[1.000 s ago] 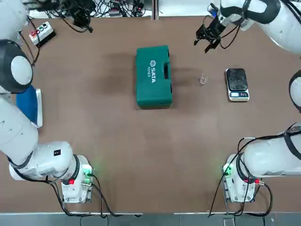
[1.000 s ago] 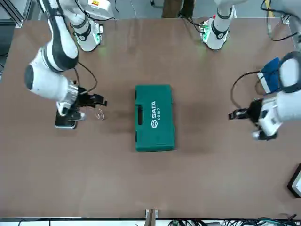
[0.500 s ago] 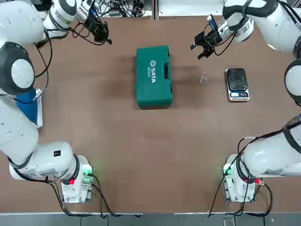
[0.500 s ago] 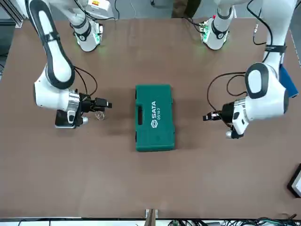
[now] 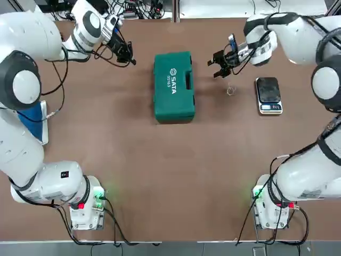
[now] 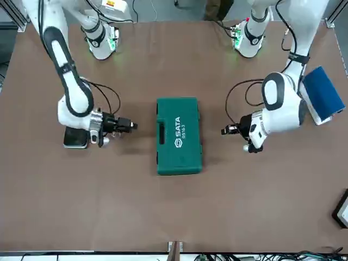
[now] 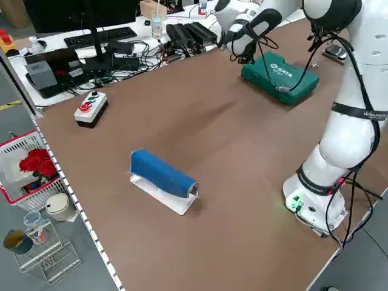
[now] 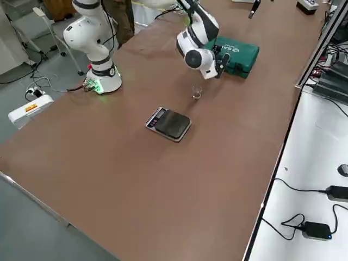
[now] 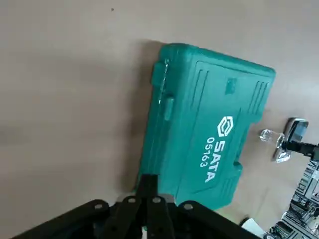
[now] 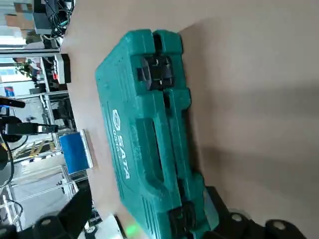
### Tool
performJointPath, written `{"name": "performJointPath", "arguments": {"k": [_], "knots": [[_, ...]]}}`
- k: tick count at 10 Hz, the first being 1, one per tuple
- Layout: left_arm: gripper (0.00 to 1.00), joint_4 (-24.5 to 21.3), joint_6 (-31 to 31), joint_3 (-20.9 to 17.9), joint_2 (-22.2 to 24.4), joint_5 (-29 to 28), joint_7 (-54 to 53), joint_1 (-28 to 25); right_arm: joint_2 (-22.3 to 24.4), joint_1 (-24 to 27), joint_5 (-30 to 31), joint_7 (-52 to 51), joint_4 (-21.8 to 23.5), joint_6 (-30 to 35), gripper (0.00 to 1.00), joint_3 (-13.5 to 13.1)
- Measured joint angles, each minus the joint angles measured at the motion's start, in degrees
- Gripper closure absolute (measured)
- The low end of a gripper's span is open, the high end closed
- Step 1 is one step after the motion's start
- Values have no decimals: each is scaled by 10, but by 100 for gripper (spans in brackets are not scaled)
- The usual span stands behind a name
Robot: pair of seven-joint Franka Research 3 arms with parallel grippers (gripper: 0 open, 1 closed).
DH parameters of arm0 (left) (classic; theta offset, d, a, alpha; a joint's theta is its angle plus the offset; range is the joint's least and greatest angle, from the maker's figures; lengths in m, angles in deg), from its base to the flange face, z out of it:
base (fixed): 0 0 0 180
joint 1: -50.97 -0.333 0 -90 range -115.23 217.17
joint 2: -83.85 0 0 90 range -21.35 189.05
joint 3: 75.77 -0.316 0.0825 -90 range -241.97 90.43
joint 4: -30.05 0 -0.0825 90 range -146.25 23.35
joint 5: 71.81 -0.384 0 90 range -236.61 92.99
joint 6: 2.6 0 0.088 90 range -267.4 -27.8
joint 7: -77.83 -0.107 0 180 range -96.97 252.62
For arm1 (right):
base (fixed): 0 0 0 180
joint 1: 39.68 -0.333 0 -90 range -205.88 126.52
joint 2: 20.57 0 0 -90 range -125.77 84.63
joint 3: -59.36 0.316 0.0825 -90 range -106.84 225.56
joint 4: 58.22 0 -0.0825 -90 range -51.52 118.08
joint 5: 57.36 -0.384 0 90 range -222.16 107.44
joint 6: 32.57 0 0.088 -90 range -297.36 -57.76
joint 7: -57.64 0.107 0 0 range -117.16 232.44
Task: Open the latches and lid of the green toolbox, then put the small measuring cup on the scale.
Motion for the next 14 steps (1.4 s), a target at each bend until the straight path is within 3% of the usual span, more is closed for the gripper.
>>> {"name": "performJointPath", "arguments": {"k": [2, 4, 6, 14], "knots": [[99, -33, -52, 18, 1, 33, -53, -1, -27, -9, -49, -25, 0, -57, 0, 40], [99, -75, -122, 43, 13, 95, -124, -2, -43, -11, -75, -30, -1, -92, 0, 61], [99, -116, -147, 62, 34, 148, -205, -1, -54, -14, -100, -36, -5, -123, 0, 84], [99, -134, -150, 61, 32, 138, -240, -9, -90, -43, -111, -57, -47, -170, 4, 100]]}}
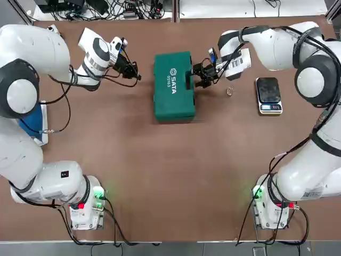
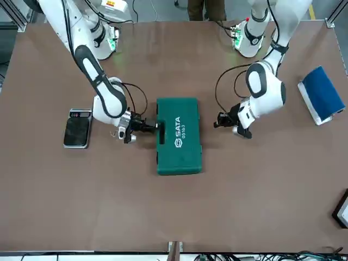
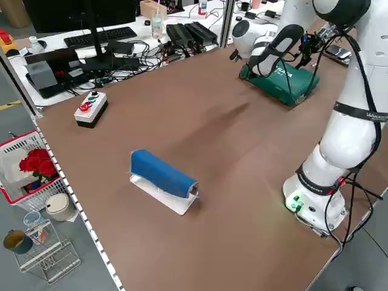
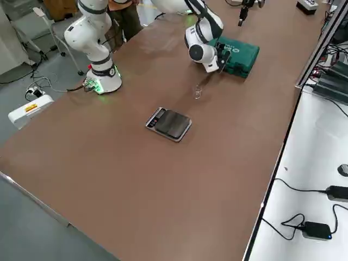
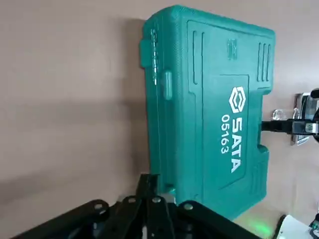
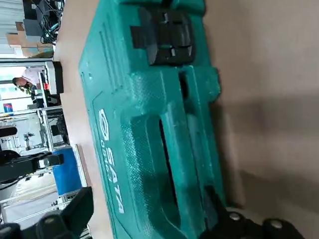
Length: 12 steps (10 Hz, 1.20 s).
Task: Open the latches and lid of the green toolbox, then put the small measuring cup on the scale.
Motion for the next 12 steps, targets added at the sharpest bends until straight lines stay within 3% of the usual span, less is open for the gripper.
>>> {"name": "performJointPath", "arguments": {"k": [6, 10, 12], "knots": [[99, 12, 6, 0, 0, -8, -4, -16, -29, -5, -3, -15, -22, -12, 12, 1], [99, 17, 42, 0, 0, 10, -3, -29, -38, -6, -4, -29, -24, -18, 38, 0], [99, 17, 44, 0, 0, 13, -3, -31, -43, -6, -5, -36, -29, -18, 46, -1]]}}
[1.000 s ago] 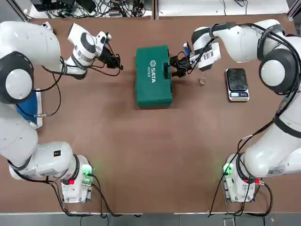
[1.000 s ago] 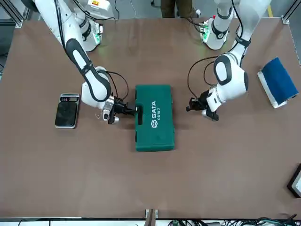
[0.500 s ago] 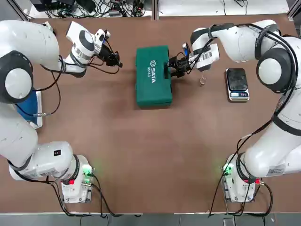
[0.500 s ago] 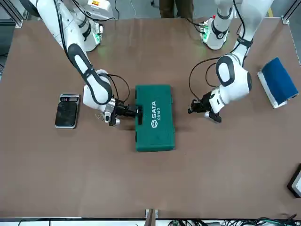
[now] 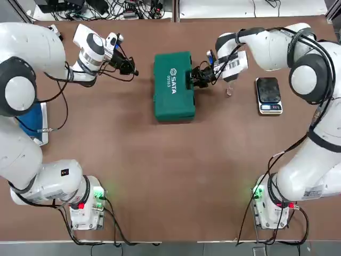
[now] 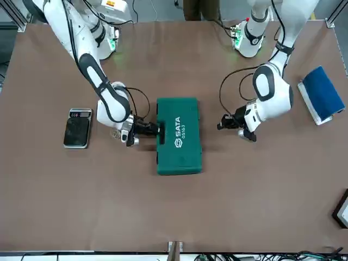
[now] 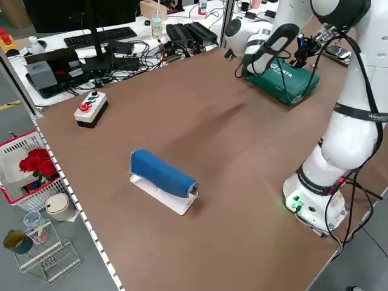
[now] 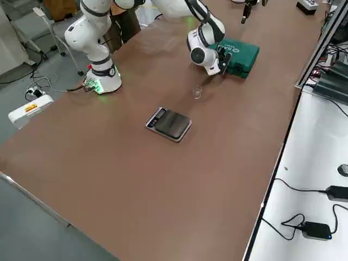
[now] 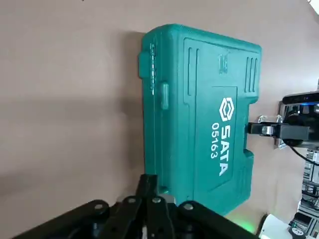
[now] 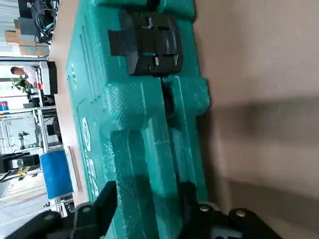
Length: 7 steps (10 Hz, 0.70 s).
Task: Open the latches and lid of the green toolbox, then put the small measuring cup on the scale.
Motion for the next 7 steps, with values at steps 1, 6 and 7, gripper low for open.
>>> {"name": "performJointPath", "arguments": {"k": [1, 6, 7], "knots": [[99, 0, 0, 0, 0, 0, 0, 0, -3, 0, 0, -2, 0, -2, 54, -1], [99, 0, 0, 0, 0, 1, 5, -5, -8, 0, 0, -23, -7, 2, 80, -2], [99, 1, 0, 0, 0, 1, 9, -5, -8, 0, 0, -23, -10, 2, 81, -1]]}}
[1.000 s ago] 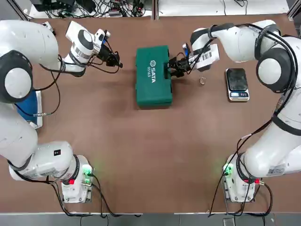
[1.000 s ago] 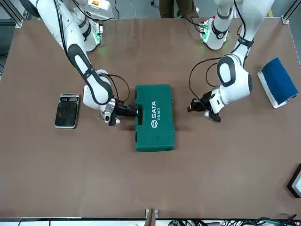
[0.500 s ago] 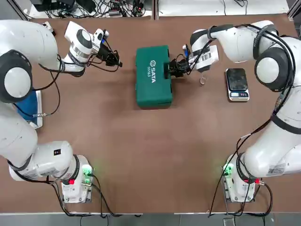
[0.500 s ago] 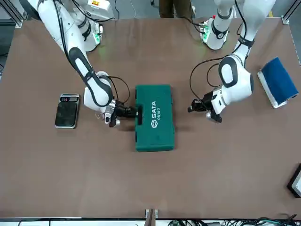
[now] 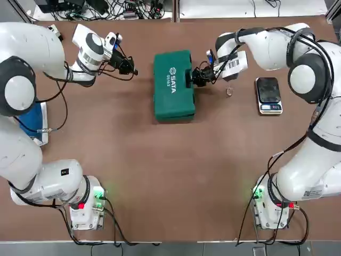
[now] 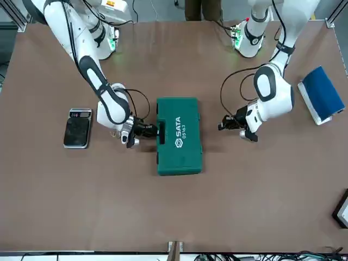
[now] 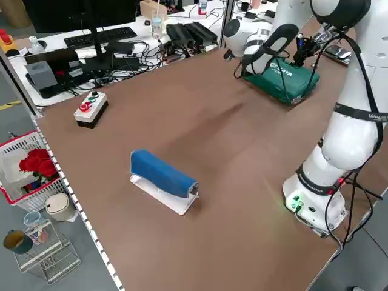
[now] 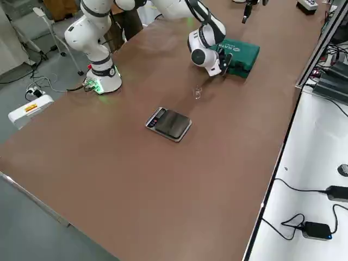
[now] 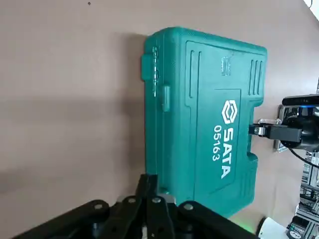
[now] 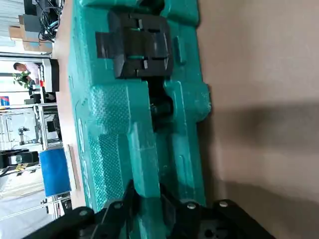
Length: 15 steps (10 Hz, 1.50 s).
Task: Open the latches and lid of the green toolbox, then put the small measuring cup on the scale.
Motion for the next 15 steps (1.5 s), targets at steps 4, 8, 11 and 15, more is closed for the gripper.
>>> {"name": "performJointPath", "arguments": {"k": [4, 8, 11, 15], "knots": [[99, 7, 0, 1, 0, 0, 11, 0, 13, -3, 1, 0, -6, -13, 81, 4], [99, 11, 0, 1, 0, 0, 33, 1, 37, -4, 1, 30, -6, -17, 76, 4], [99, 16, 0, 2, 0, 0, 45, 2, 57, -5, 1, 51, -3, -18, 73, 5], [99, 18, 0, 2, 0, 0, 72, 1, 74, -15, 1, 86, -2, -20, 69, 14]]}}
